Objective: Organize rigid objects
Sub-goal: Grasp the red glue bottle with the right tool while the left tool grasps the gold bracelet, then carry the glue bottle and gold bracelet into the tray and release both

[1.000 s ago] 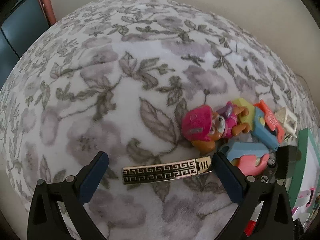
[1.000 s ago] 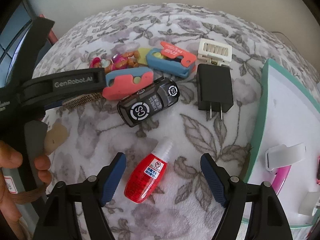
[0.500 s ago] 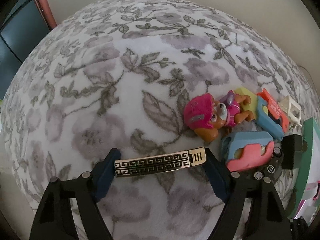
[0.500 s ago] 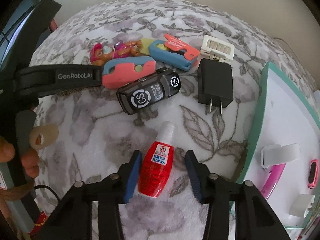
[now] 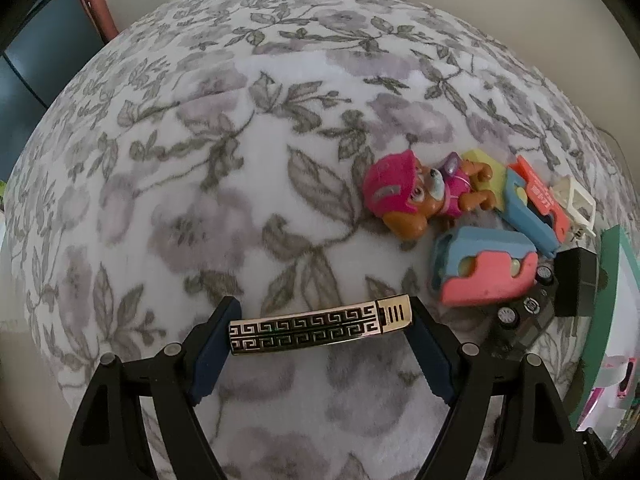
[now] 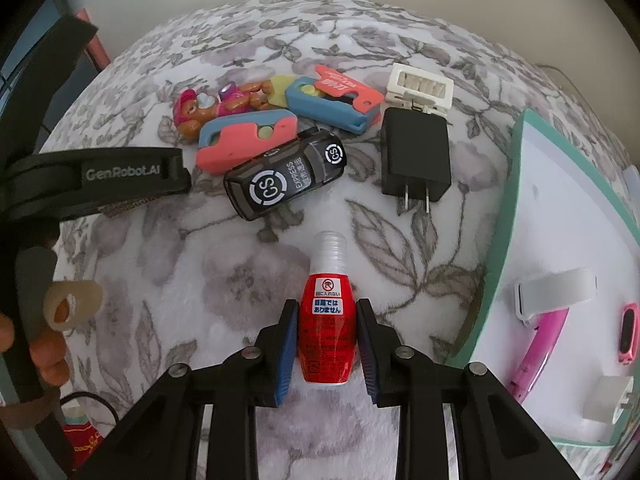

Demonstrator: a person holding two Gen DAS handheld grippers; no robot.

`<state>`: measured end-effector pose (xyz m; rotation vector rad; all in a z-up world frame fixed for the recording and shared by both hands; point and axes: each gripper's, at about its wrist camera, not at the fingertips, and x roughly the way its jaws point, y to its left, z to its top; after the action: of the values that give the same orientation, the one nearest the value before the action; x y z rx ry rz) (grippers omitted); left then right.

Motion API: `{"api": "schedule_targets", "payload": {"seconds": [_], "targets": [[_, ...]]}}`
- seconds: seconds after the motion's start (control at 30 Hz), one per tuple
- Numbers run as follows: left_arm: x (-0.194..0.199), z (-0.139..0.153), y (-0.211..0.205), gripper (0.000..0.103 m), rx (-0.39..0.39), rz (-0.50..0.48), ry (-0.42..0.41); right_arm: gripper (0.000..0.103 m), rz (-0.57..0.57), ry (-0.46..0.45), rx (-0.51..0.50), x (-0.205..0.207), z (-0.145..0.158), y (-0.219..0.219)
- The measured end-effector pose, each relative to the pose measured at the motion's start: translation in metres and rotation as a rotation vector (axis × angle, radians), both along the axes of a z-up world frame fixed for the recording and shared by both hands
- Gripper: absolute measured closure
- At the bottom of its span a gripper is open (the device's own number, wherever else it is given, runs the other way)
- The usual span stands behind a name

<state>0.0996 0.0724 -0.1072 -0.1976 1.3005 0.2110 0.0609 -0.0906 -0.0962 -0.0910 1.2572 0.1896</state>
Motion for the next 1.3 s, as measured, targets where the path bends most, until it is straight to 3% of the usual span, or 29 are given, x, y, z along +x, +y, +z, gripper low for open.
{"api": "schedule_targets", "payload": {"seconds": [0.2, 0.43, 0.6, 0.7, 0.8, 1.03, 1.3], "targets": [[-0.016, 0.016, -0.012, 0.020, 0.002, 0.000, 0.000, 0.073, -0.037, -0.018, 0.063, -0.010, 0.017, -0.016], [-0.025, 0.062, -0.034, 0.020, -0.009, -0.006, -0.070, 0.073, -0.132, -0.124, 0.115, -0.017, 0.053, -0.047], [-0.020, 0.101, -0.073, 0.020, -0.037, -0.060, -0.141, 0.073, -0.227, -0.203, 0.117, -0.016, 0.073, -0.067], [-0.005, 0.115, -0.099, 0.020, -0.061, -0.105, -0.159, 0.073, -0.278, -0.246, 0.070, -0.016, 0.081, -0.083], [0.006, 0.127, -0.127, 0.020, -0.059, -0.150, -0.179, 0.073, -0.350, -0.264, 0.097, -0.015, 0.086, -0.110], [0.017, 0.127, -0.181, 0.020, -0.074, -0.232, -0.191, 0.073, -0.569, -0.299, 0.115, -0.019, 0.089, -0.182], [0.030, 0.107, -0.238, 0.020, -0.045, -0.336, -0.181, 0.073, -0.759, -0.261, 0.101, -0.028, 0.072, -0.251]]}}
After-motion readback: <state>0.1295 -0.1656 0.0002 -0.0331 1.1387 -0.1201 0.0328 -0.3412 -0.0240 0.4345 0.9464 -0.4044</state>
